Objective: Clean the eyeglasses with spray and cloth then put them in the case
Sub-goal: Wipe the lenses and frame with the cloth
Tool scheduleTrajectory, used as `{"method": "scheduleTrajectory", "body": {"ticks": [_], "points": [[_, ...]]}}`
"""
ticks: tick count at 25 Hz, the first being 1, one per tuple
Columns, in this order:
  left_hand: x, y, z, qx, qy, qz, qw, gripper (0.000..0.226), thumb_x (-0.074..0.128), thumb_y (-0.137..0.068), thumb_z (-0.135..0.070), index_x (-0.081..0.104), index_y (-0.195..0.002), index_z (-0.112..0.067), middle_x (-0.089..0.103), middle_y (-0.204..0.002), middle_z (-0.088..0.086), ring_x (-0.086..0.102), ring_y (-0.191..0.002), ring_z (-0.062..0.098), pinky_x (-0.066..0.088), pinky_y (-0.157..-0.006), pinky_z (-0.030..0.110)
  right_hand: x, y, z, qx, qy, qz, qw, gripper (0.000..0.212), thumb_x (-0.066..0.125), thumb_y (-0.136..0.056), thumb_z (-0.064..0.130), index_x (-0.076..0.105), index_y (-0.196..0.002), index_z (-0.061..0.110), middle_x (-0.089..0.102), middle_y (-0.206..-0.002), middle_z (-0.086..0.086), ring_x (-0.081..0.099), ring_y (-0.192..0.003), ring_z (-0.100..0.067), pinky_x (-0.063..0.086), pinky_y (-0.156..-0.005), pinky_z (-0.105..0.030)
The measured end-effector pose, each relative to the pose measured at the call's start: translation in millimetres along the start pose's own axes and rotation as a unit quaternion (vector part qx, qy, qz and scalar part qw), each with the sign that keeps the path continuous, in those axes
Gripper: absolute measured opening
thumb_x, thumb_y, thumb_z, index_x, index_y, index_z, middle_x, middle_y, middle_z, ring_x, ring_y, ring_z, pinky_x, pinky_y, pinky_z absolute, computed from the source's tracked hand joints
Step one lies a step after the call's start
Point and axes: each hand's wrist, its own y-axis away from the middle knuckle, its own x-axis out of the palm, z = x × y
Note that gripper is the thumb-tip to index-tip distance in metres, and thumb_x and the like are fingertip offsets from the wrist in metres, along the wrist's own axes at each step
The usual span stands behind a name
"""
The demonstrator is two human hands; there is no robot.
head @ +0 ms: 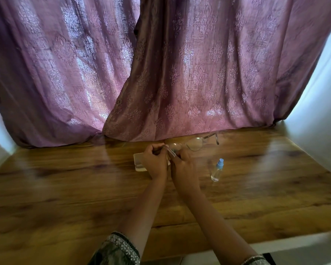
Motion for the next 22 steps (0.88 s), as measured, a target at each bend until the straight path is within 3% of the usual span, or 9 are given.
{"method": "scheduleTrajectory", "body": {"ticks": [4, 8, 11, 15, 18, 22], "points": [[0, 2, 0, 0.007, 0.004, 0.002, 1.0, 0.009, 0.07, -0.074, 0.002, 0.066, -0.082, 0.002, 0.064, -0.078, 0.003, 0.056, -0.066, -0.002, 0.044, -0.061, 0.001, -9, -8, -6, 0.049, -0.02, -0.007, 0.999, 0.038, 0.033, -0.084, 0.017, 0.065, -0.098, 0.001, 0.058, -0.092, -0.014, 0.059, -0.074, -0.029, 0.053, -0.056, -0.039], [-1, 2, -3, 0.018, 0.011, 0.013, 1.0, 0.008, 0.069, -0.074, 0.003, 0.066, -0.081, 0.002, 0.061, -0.071, -0.007, 0.058, -0.064, -0.002, 0.042, -0.062, 0.0, -7, -15, 8, 0.068, -0.044, 0.006, 0.997, 0.024, 0.05, -0.087, 0.008, 0.063, -0.107, 0.004, 0.056, -0.102, -0.016, 0.058, -0.088, -0.032, 0.053, -0.07, -0.043], [-3, 0, -2, 0.023, 0.012, 0.008, 1.0, 0.009, 0.071, -0.073, 0.003, 0.066, -0.08, 0.002, 0.06, -0.07, -0.008, 0.059, -0.063, -0.007, 0.042, -0.062, 0.0, -2, 1, 5, 0.016, -0.014, 0.022, 1.0, 0.027, 0.053, -0.084, 0.007, 0.064, -0.108, 0.005, 0.059, -0.099, -0.014, 0.061, -0.084, -0.03, 0.054, -0.059, -0.037], [-2, 0, -1, 0.028, 0.014, 0.012, 0.999, 0.01, 0.072, -0.073, 0.001, 0.066, -0.081, 0.001, 0.062, -0.072, -0.006, 0.06, -0.064, -0.004, 0.045, -0.063, 0.002, -11, -6, -2, 0.04, -0.021, -0.01, 0.999, 0.046, 0.029, -0.085, 0.022, 0.064, -0.106, -0.001, 0.059, -0.096, -0.015, 0.06, -0.079, -0.029, 0.054, -0.058, -0.04], [-2, 0, -1, 0.04, 0.014, 0.021, 0.999, 0.008, 0.071, -0.073, 0.002, 0.066, -0.08, 0.001, 0.061, -0.071, -0.011, 0.059, -0.066, -0.011, 0.044, -0.064, 0.002, -11, -17, 6, 0.067, -0.02, 0.003, 0.998, 0.034, 0.037, -0.089, 0.015, 0.061, -0.112, 0.004, 0.055, -0.104, -0.014, 0.056, -0.09, -0.029, 0.052, -0.07, -0.04], [-4, -2, -2, 0.038, 0.012, 0.017, 0.999, 0.008, 0.07, -0.073, 0.003, 0.066, -0.08, 0.002, 0.061, -0.072, -0.006, 0.059, -0.066, -0.01, 0.044, -0.063, 0.002, 0, 2, 7, 0.02, -0.008, 0.025, 0.999, 0.032, 0.045, -0.085, 0.01, 0.063, -0.111, 0.004, 0.058, -0.097, -0.013, 0.059, -0.085, -0.028, 0.054, -0.06, -0.037]]}}
